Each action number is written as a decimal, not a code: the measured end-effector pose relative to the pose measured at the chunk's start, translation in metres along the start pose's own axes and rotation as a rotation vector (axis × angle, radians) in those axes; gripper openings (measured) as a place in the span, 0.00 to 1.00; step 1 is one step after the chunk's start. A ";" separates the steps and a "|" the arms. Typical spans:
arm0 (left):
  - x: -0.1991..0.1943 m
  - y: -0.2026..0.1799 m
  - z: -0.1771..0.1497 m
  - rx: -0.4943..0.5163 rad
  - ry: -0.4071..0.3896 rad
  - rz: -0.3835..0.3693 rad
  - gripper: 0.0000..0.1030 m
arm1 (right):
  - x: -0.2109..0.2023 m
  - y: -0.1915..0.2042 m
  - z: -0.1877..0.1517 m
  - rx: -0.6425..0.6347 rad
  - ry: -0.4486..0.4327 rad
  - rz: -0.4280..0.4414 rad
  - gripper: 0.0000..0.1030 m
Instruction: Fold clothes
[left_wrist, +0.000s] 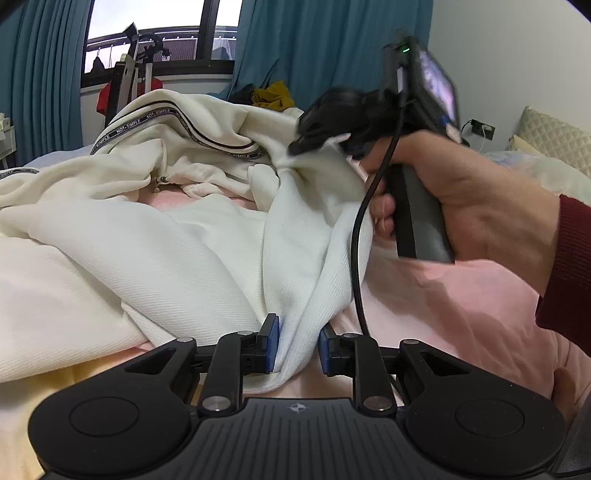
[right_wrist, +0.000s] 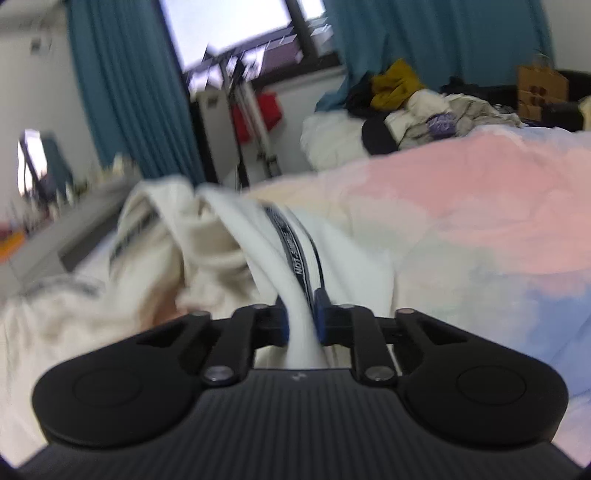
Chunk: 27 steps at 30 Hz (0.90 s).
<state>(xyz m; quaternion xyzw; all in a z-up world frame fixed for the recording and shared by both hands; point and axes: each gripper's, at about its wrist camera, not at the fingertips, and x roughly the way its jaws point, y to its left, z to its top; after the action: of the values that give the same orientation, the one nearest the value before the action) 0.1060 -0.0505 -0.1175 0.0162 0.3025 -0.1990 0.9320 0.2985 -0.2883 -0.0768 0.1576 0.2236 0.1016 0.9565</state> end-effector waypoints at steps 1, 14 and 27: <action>-0.001 0.000 0.000 0.000 -0.007 -0.003 0.23 | -0.007 -0.002 0.005 0.018 -0.037 -0.001 0.07; -0.028 -0.005 0.015 0.036 -0.213 -0.055 0.26 | -0.109 -0.105 -0.010 0.579 -0.245 -0.154 0.06; -0.027 0.004 0.015 0.025 -0.133 -0.014 0.26 | -0.158 -0.136 -0.103 0.952 -0.051 -0.290 0.07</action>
<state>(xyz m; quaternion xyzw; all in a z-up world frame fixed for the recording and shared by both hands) 0.0960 -0.0395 -0.0905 0.0128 0.2377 -0.2098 0.9483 0.1289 -0.4297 -0.1490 0.5465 0.2413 -0.1496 0.7879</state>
